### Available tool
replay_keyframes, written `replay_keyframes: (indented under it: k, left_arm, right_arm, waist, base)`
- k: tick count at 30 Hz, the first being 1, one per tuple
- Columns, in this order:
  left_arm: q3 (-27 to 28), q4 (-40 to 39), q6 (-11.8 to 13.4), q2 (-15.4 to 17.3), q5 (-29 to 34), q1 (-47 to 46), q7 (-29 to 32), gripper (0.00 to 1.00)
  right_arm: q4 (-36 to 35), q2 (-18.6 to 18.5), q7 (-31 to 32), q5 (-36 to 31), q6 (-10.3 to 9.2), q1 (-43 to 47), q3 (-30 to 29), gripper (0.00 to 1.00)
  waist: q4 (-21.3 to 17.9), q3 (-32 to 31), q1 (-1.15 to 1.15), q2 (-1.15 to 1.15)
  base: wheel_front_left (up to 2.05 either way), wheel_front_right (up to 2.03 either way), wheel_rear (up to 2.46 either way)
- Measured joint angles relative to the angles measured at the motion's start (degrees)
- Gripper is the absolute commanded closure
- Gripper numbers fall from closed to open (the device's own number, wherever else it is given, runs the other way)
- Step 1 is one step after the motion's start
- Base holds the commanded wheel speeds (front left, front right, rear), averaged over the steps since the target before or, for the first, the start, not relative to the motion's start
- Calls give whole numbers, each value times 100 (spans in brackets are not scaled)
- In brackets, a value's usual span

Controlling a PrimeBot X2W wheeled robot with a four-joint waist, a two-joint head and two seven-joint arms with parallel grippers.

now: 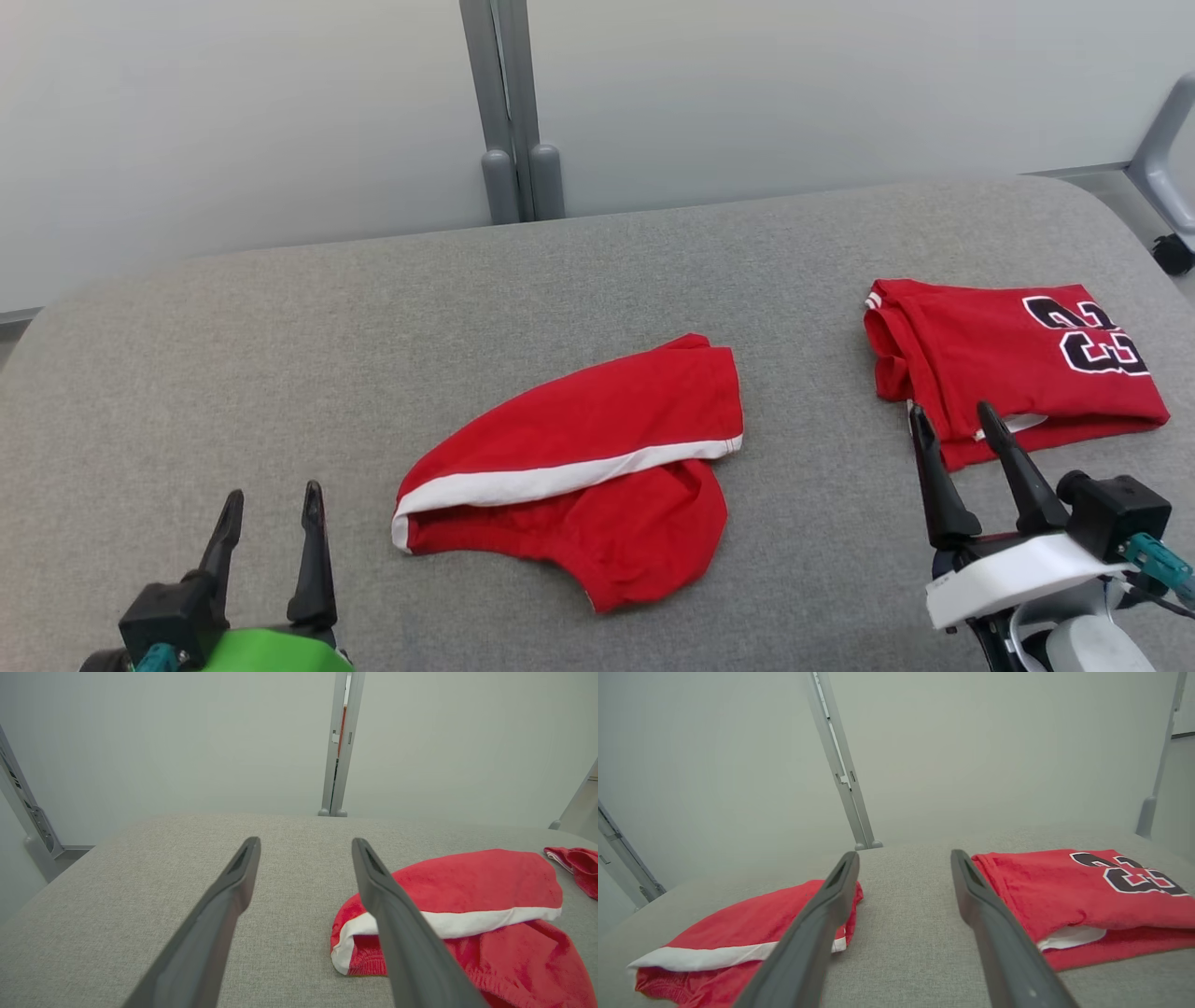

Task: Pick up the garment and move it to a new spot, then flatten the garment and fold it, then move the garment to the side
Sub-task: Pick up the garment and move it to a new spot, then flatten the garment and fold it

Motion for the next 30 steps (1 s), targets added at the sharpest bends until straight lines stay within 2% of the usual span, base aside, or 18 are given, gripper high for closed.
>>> replay_keyframes:
  k: [12, 21, 25, 30]
  left_arm:
    - [334, -27, -287, -346, 311, 245, 0, 0]
    - [363, 144, -465, -480, 372, 243, 19, 0]
    - [191, 335, -573, -445, 291, 209, 521, 0]
    - [-166, 652, -857, -339, 135, -128, 1492, 0]
  right_arm:
    - [-88, 1, 0, -10, 0, 122, -96, 0]
    - [68, -59, 22, 46, 0, -26, 167, 0]
    - [366, -129, 485, 293, 0, -367, 503, 0]
    - [882, -299, 1321, 727, -2, -926, 1037, 0]
  waist:
    - [8, -1, 0, 0]
    - [-17, 33, 0, 0]
    - [-5, 100, 0, 0]
    - [101, 274, 0, 0]
  base:
    - [0, 0, 0]
    - [0, 0, 0]
    - [0, 0, 0]
    - [0, 0, 0]
